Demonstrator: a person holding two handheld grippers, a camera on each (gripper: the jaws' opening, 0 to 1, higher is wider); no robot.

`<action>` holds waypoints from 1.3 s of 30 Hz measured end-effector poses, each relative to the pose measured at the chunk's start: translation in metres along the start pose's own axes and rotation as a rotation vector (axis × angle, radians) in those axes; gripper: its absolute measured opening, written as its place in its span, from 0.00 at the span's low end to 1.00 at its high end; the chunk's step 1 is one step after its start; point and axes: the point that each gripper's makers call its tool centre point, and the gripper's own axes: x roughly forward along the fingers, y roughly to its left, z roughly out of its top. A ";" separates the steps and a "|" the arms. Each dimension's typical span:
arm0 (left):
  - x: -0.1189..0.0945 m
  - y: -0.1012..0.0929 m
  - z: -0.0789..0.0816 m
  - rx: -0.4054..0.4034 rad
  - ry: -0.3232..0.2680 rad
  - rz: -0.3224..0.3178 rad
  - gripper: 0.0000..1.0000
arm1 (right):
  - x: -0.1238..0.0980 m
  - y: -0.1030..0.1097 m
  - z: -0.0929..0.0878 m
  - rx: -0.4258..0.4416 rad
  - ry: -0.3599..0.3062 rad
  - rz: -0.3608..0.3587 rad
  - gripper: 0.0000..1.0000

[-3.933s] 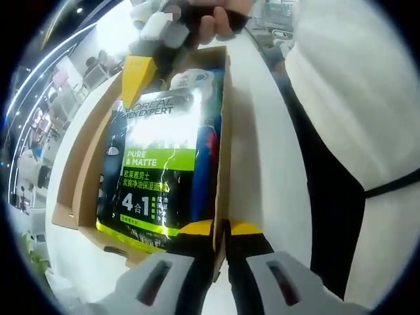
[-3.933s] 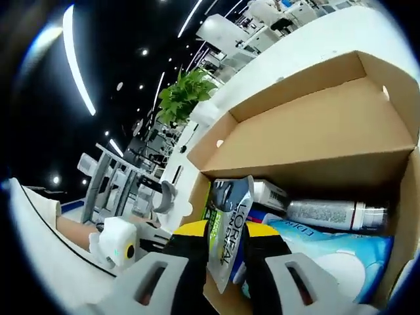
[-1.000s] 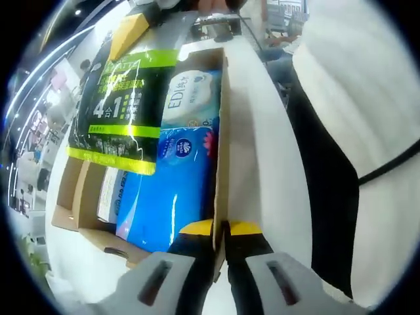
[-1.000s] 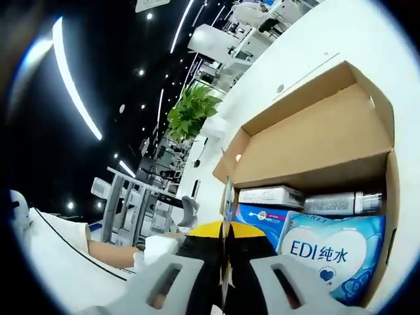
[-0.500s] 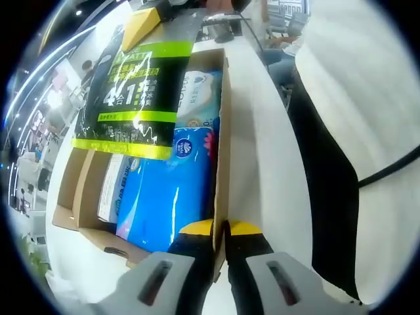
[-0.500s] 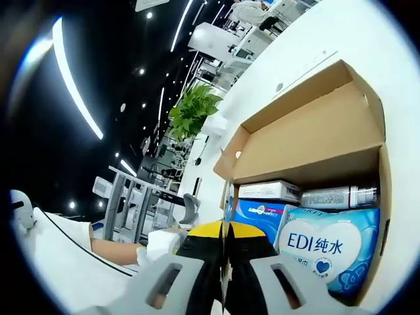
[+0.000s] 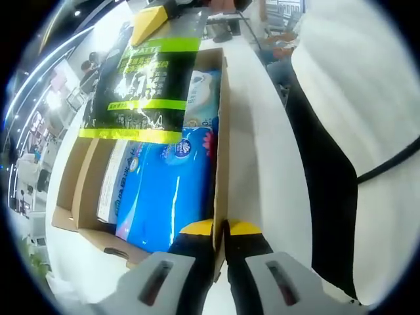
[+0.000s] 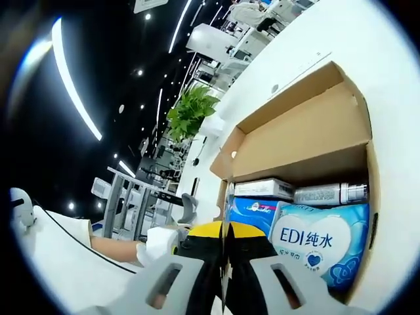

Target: Operate the shoe box by opening the lid, removing the specified soft item, and placing it in the target area until the item is outside and the box remains undamaged.

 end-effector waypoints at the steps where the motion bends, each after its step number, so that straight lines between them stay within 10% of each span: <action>1: 0.000 0.000 0.000 0.000 0.000 0.000 0.05 | 0.000 0.000 0.000 0.000 0.000 0.000 0.00; 39: 0.002 -0.001 -0.002 -0.022 0.034 -0.020 0.04 | -0.038 -0.008 0.009 -0.057 -0.007 -0.020 0.00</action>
